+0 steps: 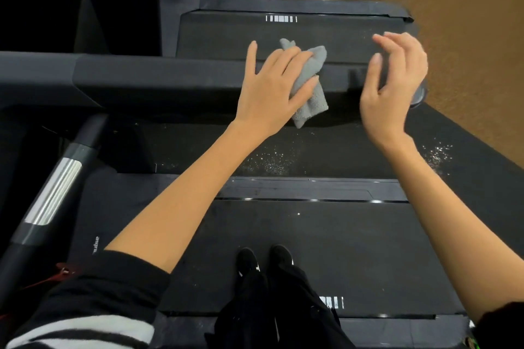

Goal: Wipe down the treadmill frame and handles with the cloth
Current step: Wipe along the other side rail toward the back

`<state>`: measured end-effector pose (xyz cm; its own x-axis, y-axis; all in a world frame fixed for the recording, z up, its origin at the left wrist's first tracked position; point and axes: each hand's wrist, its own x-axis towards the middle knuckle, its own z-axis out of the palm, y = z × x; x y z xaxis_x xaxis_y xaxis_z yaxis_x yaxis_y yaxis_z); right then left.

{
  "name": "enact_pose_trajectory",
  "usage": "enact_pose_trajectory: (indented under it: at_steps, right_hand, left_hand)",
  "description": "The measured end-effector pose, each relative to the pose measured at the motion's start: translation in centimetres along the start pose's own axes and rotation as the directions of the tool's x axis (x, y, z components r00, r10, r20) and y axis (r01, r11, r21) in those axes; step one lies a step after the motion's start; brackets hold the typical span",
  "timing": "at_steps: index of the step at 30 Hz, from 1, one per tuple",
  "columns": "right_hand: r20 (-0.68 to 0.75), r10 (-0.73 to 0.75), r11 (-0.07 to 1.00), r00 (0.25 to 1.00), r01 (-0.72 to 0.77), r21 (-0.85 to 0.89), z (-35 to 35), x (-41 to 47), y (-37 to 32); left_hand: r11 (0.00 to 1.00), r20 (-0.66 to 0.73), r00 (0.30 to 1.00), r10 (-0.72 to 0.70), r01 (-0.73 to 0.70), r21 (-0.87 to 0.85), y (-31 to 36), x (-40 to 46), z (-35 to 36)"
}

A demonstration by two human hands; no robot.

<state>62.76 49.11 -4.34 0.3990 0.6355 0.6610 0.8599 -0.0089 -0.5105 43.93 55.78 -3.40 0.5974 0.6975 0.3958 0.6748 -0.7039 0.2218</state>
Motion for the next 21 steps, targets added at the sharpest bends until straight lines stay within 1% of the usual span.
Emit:
enact_pose_trajectory:
  at_steps: [1,3,5,7,8,10,12,13,15,17,19,21]
  right_hand:
    - [0.011,-0.037,0.999,0.999,0.037,0.021,0.4,-0.2,-1.0]
    - [0.079,-0.080,0.993,0.994,0.072,0.094,1.2,-0.9,-3.6]
    - [0.170,-0.099,0.985,0.981,0.072,0.158,2.1,-1.5,-6.4]
    - [0.231,-0.105,0.989,0.967,0.077,0.127,3.2,-1.9,-8.4]
    - [0.260,-0.104,0.994,0.960,0.088,0.072,3.8,-2.0,-8.9]
    - [0.313,-0.085,0.990,0.946,0.117,-0.083,4.9,-2.1,-9.3]
    - [0.300,-0.103,0.963,0.948,0.170,-0.207,5.6,-2.2,-8.9]
    - [0.279,-0.145,0.951,0.949,0.211,-0.225,5.7,-2.2,-8.5]
    - [0.247,-0.260,0.929,0.933,0.312,-0.201,5.4,-1.8,-7.2]
    - [0.235,-0.366,0.900,0.901,0.407,-0.159,4.8,-1.3,-5.8]
    - [0.220,-0.415,0.893,0.883,0.441,-0.089,4.0,-0.8,-4.5]
    - [0.213,-0.406,0.907,0.889,0.421,-0.027,3.1,-0.7,-3.3]
  left_hand:
    - [0.999,0.029,0.999,-0.044,0.044,-0.010,0.1,0.0,-0.3]
    - [0.994,0.103,0.991,-0.091,0.097,-0.055,0.3,0.1,-1.1]
    - [0.975,0.169,0.981,-0.099,0.129,-0.181,-0.1,0.3,-1.8]
    - [0.933,0.167,0.976,-0.140,0.186,-0.307,-0.9,0.4,-2.5]
    - [0.922,0.136,0.974,-0.184,0.219,-0.321,-1.5,0.3,-2.7]
    - [0.918,0.064,0.957,-0.284,0.290,-0.271,-3.0,0.0,-3.2]
    - [0.921,0.016,0.936,-0.352,0.350,-0.173,-4.7,-0.5,-3.8]
    - [0.919,0.007,0.927,-0.376,0.374,-0.128,-5.5,-0.8,-4.2]
    - [0.909,0.010,0.911,-0.413,0.413,-0.052,-7.0,-1.4,-4.7]
    - [0.897,0.025,0.897,-0.441,0.441,0.002,-8.2,-2.0,-4.9]
    - [0.894,0.040,0.894,-0.447,0.445,0.050,-9.0,-2.6,-4.9]
    - [0.904,0.048,0.905,-0.423,0.418,0.093,-9.5,-3.1,-4.6]
